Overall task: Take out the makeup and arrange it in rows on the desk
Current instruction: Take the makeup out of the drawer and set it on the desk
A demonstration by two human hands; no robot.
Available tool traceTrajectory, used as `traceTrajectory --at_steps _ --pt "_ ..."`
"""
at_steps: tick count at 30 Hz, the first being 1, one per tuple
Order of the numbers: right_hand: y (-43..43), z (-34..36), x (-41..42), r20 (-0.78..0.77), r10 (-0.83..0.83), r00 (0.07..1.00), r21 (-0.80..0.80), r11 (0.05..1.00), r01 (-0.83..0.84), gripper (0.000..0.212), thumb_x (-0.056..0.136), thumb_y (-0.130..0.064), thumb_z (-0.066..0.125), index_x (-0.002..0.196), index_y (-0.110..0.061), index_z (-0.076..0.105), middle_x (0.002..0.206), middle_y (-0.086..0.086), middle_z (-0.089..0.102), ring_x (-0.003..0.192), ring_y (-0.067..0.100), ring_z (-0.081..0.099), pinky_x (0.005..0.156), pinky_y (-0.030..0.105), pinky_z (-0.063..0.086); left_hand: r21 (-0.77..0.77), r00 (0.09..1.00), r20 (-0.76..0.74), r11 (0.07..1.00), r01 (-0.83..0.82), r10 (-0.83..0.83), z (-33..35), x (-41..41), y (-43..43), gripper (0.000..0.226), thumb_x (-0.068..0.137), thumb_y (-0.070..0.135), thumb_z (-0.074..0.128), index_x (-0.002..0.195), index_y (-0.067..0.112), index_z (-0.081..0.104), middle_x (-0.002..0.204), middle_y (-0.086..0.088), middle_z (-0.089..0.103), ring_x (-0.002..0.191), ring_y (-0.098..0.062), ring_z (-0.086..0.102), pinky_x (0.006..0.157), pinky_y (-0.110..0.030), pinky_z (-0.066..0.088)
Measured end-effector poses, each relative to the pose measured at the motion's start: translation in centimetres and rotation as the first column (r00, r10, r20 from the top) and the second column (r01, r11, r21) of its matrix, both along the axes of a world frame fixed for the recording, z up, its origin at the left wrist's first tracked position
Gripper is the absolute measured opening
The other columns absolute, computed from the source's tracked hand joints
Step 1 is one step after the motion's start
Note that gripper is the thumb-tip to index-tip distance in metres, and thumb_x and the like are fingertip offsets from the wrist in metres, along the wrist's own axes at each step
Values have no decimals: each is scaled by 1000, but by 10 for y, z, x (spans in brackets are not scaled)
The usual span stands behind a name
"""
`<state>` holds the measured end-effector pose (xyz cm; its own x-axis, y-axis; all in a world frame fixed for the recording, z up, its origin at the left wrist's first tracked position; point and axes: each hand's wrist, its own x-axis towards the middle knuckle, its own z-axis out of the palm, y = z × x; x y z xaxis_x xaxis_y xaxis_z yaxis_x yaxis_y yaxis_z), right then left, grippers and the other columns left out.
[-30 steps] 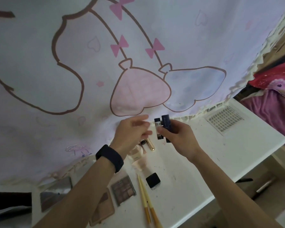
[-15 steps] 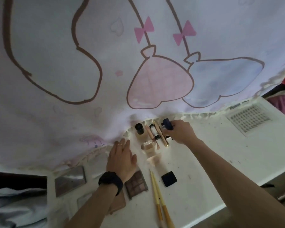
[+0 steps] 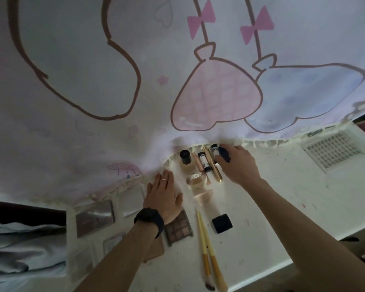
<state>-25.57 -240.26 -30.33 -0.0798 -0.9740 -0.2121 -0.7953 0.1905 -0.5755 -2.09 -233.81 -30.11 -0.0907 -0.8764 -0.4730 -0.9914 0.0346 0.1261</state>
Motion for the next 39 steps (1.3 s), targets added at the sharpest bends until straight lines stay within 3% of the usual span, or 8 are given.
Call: traceTrajectory --at_steps 6,15,19,25,28,31,34,39 --pt "6 3 0 21 -1 1000 2 1000 1 47 92 -24 56 139 -29 57 124 4 63 107 28 61 92 35 48 -10 1000 23 1000 11 -11 -1 0 0 73 103 43 32 158 11 -4 167 -7 -5 153 -27 -2 124 -47 6" --pt "24 13 -19 139 -66 988 -25 997 70 34 99 -32 55 132 -28 62 126 -1 66 108 18 64 88 26 44 -82 1000 11 997 14 -13 8 1 2 66 102 37 39 158 15 11 167 -5 2 153 -24 -2 123 -47 7" --pt "70 20 -52 147 -125 981 -30 991 131 29 98 -27 59 126 -26 67 124 -6 69 101 11 64 91 22 43 -158 999 -24 986 -51 47 19 -6 20 59 100 33 43 154 19 25 163 -5 21 151 -23 13 122 -44 18" --pt "170 17 -90 72 -97 993 -36 994 100 25 97 -27 62 121 -27 69 126 -1 68 112 20 62 104 38 48 -226 966 -180 948 -224 185 42 -33 82 43 98 30 46 140 25 46 134 -2 52 128 -22 44 99 -38 44" --pt "231 13 -104 42 -83 996 -53 995 85 26 98 -23 61 123 -25 68 129 -6 64 122 21 54 103 33 42 -275 947 -237 920 -277 214 53 -57 122 32 97 28 48 129 26 54 125 2 58 118 -20 51 89 -35 47" --pt "286 1 -118 -37 -67 997 -184 981 59 20 93 -10 63 108 -13 75 112 3 72 107 30 63 94 36 47 -289 904 -360 893 -344 232 57 -87 161 23 96 26 52 119 27 59 116 6 60 110 -16 55 83 -35 51" --pt "327 -21 -142 -151 -64 986 -152 987 41 21 83 -13 64 99 -12 77 101 5 75 94 35 64 86 42 53 -309 914 -387 916 -255 124 52 -127 197 18 98 30 50 114 33 57 109 12 61 102 -11 54 74 -30 51" --pt "366 -50 -179 -282 -46 958 11 999 51 35 82 -37 46 89 -27 78 98 -4 74 107 30 61 93 45 50 -164 897 -427 986 42 -110 24 -191 237 20 98 31 51 117 30 55 106 9 59 96 -12 56 73 -30 52"
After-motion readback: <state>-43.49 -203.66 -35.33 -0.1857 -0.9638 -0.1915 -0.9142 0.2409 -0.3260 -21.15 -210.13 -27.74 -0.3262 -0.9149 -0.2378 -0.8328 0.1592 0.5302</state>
